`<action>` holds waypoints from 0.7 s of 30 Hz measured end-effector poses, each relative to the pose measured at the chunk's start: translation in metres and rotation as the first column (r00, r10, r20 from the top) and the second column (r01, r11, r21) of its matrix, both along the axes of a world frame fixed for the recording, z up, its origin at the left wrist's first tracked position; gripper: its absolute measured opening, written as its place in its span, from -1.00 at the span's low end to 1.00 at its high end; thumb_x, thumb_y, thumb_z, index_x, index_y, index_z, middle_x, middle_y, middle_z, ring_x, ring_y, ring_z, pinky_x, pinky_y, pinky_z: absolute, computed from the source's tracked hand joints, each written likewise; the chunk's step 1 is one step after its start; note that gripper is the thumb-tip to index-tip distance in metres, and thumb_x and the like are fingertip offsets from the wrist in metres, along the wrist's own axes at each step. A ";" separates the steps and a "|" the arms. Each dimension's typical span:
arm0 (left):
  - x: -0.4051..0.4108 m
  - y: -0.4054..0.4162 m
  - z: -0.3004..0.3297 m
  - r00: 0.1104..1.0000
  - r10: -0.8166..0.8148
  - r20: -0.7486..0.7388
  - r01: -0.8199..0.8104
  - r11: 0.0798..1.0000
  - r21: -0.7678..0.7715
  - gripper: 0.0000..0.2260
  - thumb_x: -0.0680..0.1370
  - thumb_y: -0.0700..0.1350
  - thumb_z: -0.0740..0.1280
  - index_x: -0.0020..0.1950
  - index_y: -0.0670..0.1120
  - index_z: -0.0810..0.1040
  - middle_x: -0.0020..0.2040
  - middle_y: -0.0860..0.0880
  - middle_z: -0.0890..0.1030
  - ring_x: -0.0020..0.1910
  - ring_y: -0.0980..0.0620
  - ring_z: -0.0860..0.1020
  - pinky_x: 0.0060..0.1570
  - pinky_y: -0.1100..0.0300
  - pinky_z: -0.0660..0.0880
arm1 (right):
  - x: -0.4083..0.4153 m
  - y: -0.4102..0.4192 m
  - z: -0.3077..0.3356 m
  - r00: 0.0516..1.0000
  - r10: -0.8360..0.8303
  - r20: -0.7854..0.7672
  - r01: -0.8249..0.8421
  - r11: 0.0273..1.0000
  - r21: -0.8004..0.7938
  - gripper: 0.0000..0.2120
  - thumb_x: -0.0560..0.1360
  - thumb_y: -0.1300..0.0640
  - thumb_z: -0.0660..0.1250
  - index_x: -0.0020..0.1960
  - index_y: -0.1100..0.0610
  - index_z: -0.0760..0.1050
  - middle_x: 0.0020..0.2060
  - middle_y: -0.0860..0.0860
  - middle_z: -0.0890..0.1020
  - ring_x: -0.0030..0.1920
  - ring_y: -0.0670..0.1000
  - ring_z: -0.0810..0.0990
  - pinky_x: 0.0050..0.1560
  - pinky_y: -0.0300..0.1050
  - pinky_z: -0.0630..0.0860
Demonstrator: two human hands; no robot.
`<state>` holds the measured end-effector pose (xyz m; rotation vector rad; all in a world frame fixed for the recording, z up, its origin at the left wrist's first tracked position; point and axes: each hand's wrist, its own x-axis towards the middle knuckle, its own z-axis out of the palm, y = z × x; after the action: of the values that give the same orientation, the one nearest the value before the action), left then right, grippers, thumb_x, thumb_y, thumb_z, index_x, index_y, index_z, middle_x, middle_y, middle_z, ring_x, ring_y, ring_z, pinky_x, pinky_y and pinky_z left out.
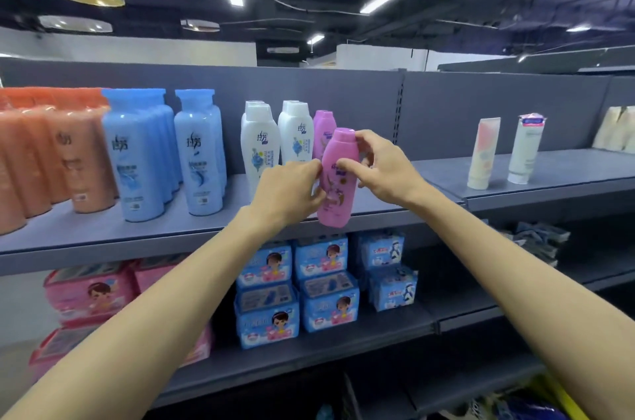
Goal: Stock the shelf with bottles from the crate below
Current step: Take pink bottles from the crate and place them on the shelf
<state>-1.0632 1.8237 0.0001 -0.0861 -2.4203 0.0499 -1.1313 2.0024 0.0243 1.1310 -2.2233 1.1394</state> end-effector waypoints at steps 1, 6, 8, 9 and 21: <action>-0.003 0.001 0.003 1.000 0.007 0.001 -0.007 1.000 -0.008 -0.80 0.53 0.06 0.24 0.03 -0.04 0.47 -0.10 0.02 0.61 -0.14 -0.08 0.58 -0.30 0.13 0.35 | -0.003 0.000 0.003 1.000 0.001 -0.004 -0.001 1.000 0.005 -0.61 0.53 0.04 0.41 0.30 0.10 0.45 -0.12 -0.10 0.59 -0.32 -0.08 0.48 -0.09 0.06 0.62; -0.013 0.006 0.005 0.999 0.027 0.019 -0.027 1.000 -0.006 -0.79 0.54 0.07 0.24 0.03 -0.06 0.44 -0.08 -0.01 0.61 -0.15 -0.07 0.56 -0.30 0.13 0.32 | -0.016 -0.003 0.004 0.999 0.016 0.050 -0.018 0.999 0.033 -0.59 0.56 0.05 0.37 0.36 0.11 0.41 0.04 -0.05 0.59 -0.22 -0.10 0.52 0.00 0.10 0.63; -0.016 0.007 0.001 0.999 0.023 0.022 -0.023 1.000 0.008 -0.78 0.55 0.07 0.24 0.03 -0.06 0.42 -0.07 -0.01 0.61 -0.15 -0.08 0.57 -0.30 0.12 0.34 | -0.020 -0.005 0.001 0.995 0.026 0.101 -0.029 0.999 0.021 -0.60 0.58 0.06 0.35 0.37 0.11 0.40 0.08 -0.03 0.59 -0.20 -0.12 0.52 0.04 0.09 0.62; -0.017 0.006 0.000 1.000 0.020 0.019 -0.020 1.000 0.013 -0.77 0.55 0.08 0.24 0.04 -0.06 0.41 -0.07 -0.01 0.61 -0.14 -0.08 0.57 -0.29 0.12 0.36 | -0.021 -0.005 0.000 0.993 0.029 0.117 -0.033 0.999 0.027 -0.60 0.58 0.06 0.36 0.37 0.12 0.39 0.07 -0.03 0.59 -0.19 -0.13 0.52 0.04 0.05 0.61; -0.034 -0.002 -0.015 0.998 0.022 0.058 -0.026 0.998 0.058 -0.80 0.50 0.01 0.22 0.06 -0.05 0.42 -0.01 -0.01 0.63 -0.12 -0.13 0.58 -0.20 0.02 0.50 | -0.032 -0.007 -0.050 0.963 -0.020 0.269 -0.044 0.973 0.228 -0.38 0.42 0.07 0.53 0.38 0.04 0.32 0.09 -0.02 0.61 -0.05 -0.10 0.58 -0.04 -0.23 0.50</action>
<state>-1.0970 1.8221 -0.0146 -0.0320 -2.4782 -0.0133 -1.1630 1.9951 -0.0260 1.1362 -2.6206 1.1171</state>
